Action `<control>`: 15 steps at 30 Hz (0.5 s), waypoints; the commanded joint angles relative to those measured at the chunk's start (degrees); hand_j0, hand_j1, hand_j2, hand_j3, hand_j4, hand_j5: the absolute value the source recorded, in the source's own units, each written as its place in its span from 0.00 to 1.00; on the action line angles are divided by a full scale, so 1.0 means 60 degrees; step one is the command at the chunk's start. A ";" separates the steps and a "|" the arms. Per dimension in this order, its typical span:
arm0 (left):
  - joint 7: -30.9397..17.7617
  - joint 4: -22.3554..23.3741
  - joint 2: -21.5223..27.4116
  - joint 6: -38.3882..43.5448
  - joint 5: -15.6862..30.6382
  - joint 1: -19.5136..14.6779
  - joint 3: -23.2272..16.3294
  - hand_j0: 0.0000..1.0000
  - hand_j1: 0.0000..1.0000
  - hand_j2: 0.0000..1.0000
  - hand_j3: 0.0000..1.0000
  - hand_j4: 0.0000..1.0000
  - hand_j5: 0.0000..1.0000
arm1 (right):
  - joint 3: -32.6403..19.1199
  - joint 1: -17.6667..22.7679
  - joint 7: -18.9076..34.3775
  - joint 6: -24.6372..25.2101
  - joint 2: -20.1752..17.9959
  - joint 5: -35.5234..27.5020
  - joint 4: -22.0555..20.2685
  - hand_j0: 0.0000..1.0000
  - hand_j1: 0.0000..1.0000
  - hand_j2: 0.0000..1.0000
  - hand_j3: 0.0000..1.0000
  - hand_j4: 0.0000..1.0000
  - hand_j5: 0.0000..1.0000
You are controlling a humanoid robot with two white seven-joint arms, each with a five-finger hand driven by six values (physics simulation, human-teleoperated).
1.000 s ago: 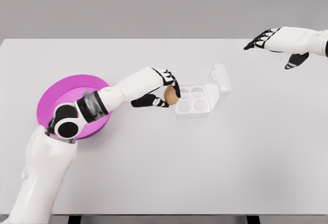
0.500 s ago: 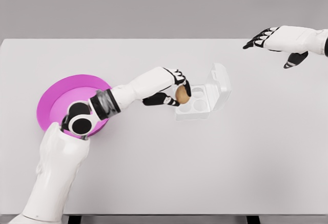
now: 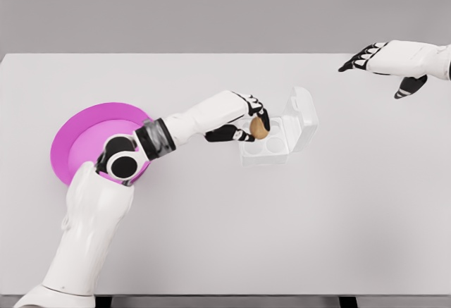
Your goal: Pack egg into the box and close the box lid
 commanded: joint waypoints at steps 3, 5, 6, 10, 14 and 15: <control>0.0007 0.0265 -0.0085 0.0026 0.0057 -0.0117 -0.0070 0.47 0.47 0.47 0.47 0.47 0.47 | -0.0002 0.0000 -0.0004 0.0023 -0.0337 -0.0035 0.0096 1.00 1.00 1.00 1.00 1.00 1.00; 0.0007 0.0353 -0.0085 0.0026 0.0057 -0.0161 -0.0070 0.52 0.52 0.52 0.52 0.52 0.52 | 0.0013 0.0000 -0.0004 0.0023 -0.0454 -0.0021 0.0067 1.00 1.00 1.00 1.00 1.00 1.00; 0.0007 0.0455 -0.0085 0.0026 0.0057 -0.0190 -0.0070 0.55 0.55 0.55 0.55 0.55 0.55 | 0.0028 0.0000 -0.0004 0.0023 -0.0454 -0.0006 0.0081 1.00 1.00 1.00 1.00 1.00 1.00; 0.0007 0.0543 -0.0085 0.0026 0.0071 -0.0264 -0.0056 0.63 0.63 0.63 0.63 0.63 0.63 | 0.0057 0.0190 -0.0004 0.0023 -0.0923 -0.0020 0.0008 1.00 1.00 1.00 1.00 1.00 1.00; 0.0007 0.0529 -0.0071 0.0026 0.0086 -0.0278 -0.0012 0.75 0.75 0.75 0.75 0.75 0.75 | 0.0042 0.0703 -0.0004 0.0023 -0.0952 -0.0050 -0.0695 1.00 1.00 1.00 1.00 1.00 1.00; 0.0007 0.0543 -0.0071 0.0026 0.0086 -0.0278 -0.0012 0.75 0.75 0.75 0.75 0.75 0.75 | 0.0042 0.0718 -0.0004 0.0023 -0.1054 -0.0035 -0.0754 1.00 1.00 1.00 1.00 1.00 1.00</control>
